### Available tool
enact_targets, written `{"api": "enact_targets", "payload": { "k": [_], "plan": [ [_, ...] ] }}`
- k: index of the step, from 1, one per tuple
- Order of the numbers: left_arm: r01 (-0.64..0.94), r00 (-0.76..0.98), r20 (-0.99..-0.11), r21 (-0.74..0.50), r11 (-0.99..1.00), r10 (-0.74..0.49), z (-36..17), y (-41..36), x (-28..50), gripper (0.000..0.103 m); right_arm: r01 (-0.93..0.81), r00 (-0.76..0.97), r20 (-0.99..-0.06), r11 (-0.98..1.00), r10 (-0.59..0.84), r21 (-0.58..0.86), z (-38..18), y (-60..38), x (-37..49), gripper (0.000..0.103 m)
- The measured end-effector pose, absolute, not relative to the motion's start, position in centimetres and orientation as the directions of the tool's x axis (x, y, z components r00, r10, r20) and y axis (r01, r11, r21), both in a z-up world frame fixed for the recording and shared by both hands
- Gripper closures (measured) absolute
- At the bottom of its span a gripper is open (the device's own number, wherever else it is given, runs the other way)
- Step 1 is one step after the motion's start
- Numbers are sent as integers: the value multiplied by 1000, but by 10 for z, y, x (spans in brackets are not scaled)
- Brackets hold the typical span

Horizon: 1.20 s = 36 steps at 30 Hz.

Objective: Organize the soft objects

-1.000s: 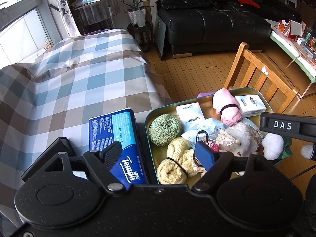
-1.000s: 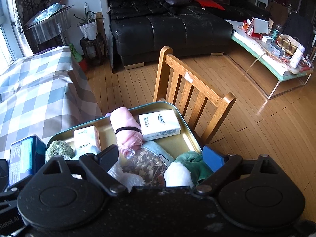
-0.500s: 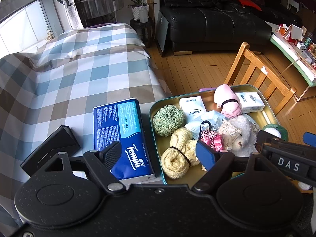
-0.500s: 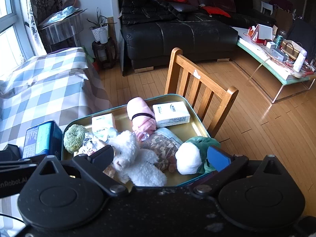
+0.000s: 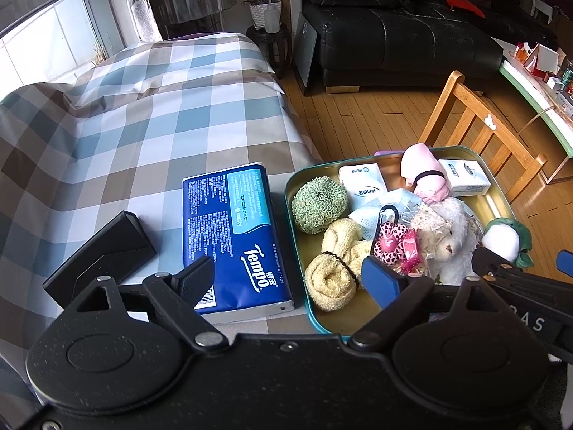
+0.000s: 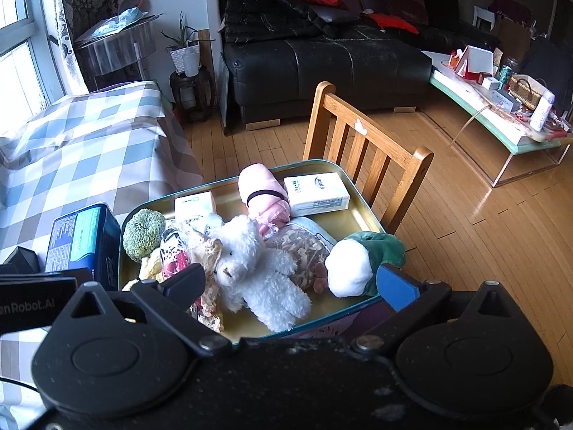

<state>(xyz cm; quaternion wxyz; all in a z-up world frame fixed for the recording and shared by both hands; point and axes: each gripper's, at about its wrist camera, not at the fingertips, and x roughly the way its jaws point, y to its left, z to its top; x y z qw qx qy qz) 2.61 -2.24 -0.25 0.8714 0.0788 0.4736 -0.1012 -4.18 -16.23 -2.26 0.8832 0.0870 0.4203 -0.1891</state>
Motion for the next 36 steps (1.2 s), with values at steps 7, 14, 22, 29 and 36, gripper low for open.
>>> {"api": "enact_targets", "payload": {
  "k": [7, 14, 22, 29, 36],
  "plan": [
    [240, 521, -849, 46, 970, -89, -7, -22, 26, 16, 385, 561, -790, 923, -248, -16, -25, -159, -39, 1],
    [240, 481, -872, 27, 971, -95, -11, -20, 30, 16, 385, 549, -799, 923, -247, -22, -27, -159, -36, 1],
    [219, 492, -868, 53, 974, -63, -11, -19, 31, 16, 382, 538, -805, 924, -249, -31, -30, -158, -33, 1],
    [215, 490, -869, 54, 975, -60, -11, -18, 33, 16, 376, 534, -807, 926, -252, -40, -31, -156, -32, 1],
    [214, 485, -873, 60, 975, -53, -13, -17, 33, 16, 375, 532, -808, 926, -254, -44, -32, -156, -31, 1]
  ]
}}
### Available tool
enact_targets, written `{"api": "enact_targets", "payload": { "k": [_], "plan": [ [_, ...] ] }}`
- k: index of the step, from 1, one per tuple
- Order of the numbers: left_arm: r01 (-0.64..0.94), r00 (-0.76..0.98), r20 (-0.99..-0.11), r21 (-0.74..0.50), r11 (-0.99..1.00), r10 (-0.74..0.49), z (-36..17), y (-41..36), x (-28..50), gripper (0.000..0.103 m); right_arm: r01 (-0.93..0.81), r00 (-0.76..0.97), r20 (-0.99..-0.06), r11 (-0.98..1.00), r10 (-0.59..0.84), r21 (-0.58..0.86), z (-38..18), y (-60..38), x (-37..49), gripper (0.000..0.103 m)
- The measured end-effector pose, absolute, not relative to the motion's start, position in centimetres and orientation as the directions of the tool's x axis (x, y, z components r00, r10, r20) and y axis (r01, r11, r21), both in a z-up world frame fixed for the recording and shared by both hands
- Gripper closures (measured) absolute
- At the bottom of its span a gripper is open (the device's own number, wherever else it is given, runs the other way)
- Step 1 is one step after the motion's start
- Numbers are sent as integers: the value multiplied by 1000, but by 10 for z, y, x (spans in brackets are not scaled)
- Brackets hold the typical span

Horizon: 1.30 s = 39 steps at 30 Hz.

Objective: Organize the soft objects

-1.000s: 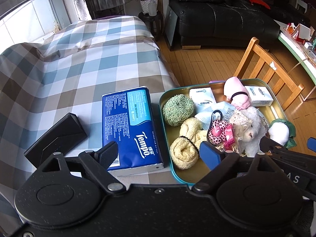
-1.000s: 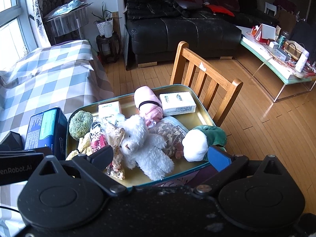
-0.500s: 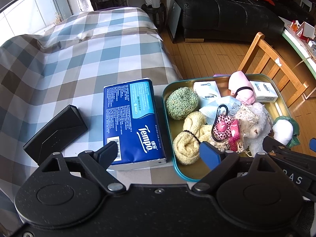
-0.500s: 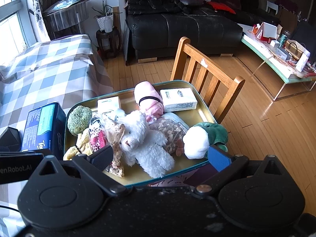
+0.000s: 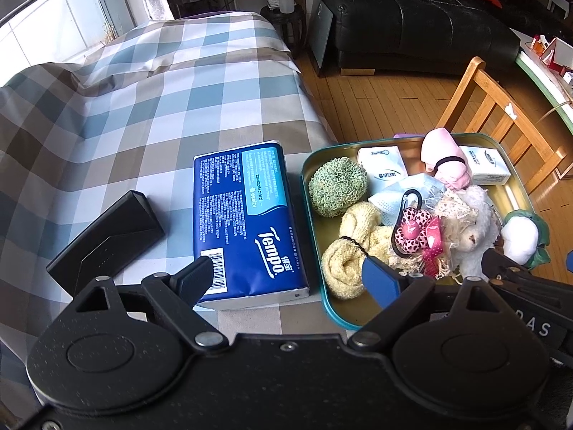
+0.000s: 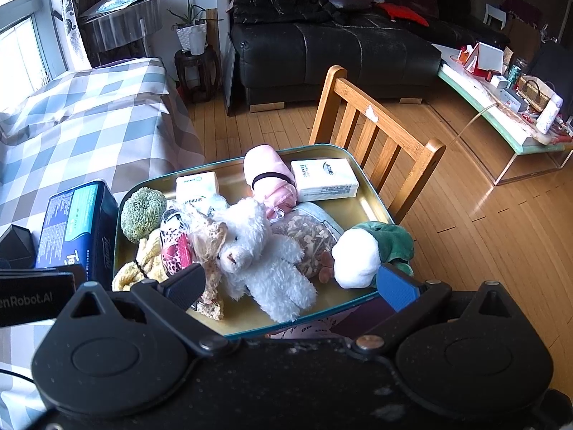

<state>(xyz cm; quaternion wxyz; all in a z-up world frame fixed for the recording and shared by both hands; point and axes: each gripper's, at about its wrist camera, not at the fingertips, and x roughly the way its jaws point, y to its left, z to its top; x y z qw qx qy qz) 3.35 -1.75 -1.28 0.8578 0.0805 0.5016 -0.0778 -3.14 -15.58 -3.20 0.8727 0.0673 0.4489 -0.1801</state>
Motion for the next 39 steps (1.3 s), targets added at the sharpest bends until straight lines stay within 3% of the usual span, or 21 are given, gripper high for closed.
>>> {"api": "enact_targets", "payload": {
  "k": [39],
  "plan": [
    [223, 478, -877, 68, 972, -49, -17, -18, 29, 16, 374, 535, -806, 926, -252, -41, -33, -156, -32, 1]
  ]
}}
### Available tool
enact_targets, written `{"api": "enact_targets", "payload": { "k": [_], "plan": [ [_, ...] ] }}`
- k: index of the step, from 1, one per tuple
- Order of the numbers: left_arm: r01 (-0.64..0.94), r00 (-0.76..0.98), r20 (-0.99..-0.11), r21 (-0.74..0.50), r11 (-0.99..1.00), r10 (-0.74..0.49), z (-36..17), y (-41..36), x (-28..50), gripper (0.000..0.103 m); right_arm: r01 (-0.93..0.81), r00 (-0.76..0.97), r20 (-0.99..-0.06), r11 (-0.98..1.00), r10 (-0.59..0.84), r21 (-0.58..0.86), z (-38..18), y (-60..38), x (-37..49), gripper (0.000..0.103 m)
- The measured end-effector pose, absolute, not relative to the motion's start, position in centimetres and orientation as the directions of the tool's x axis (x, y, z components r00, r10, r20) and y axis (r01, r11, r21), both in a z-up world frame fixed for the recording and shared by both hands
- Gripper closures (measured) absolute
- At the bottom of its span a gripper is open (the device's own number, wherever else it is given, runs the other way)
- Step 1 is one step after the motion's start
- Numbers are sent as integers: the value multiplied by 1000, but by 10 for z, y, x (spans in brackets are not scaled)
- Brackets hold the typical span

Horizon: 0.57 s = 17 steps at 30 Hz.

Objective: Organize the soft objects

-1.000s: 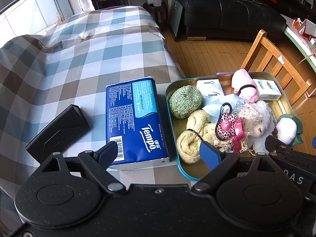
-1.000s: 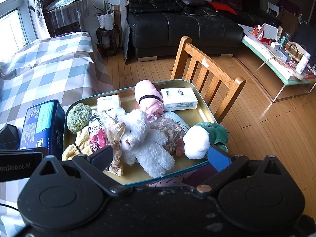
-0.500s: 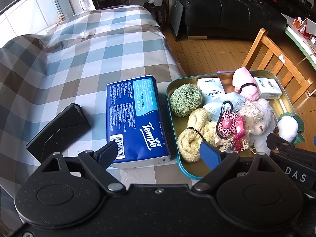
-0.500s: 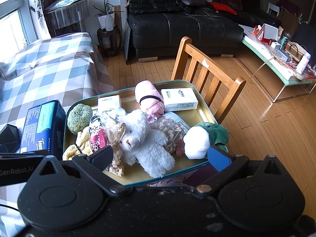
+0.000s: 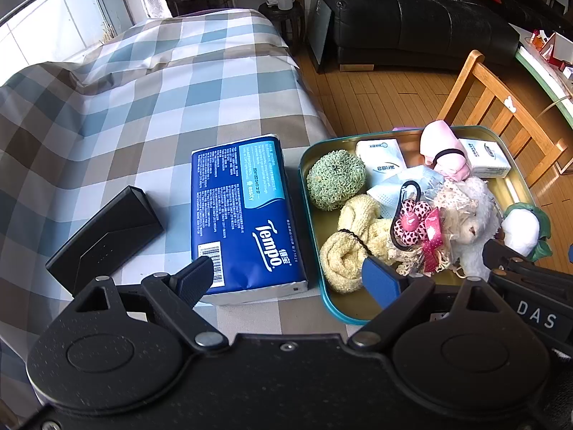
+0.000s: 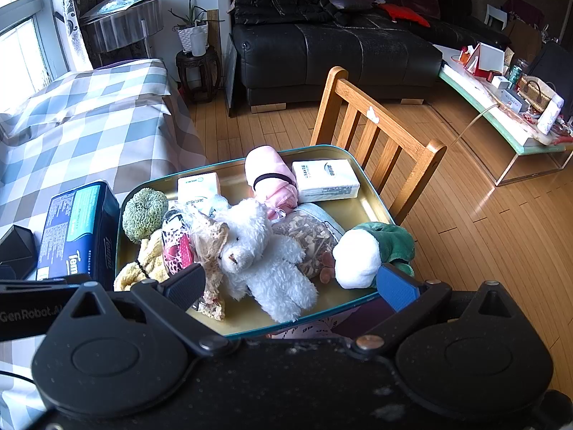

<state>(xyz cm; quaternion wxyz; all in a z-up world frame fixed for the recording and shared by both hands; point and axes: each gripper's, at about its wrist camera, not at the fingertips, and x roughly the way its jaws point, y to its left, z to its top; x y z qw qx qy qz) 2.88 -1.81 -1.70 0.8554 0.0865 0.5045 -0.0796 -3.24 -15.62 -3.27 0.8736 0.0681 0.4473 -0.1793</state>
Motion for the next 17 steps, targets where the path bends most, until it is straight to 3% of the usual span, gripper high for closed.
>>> {"api": "enact_targets", "payload": {
  "k": [17],
  "plan": [
    [222, 479, -876, 68, 973, -48, -17, -18, 29, 16, 374, 535, -806, 926, -252, -41, -33, -156, -32, 1]
  ]
}}
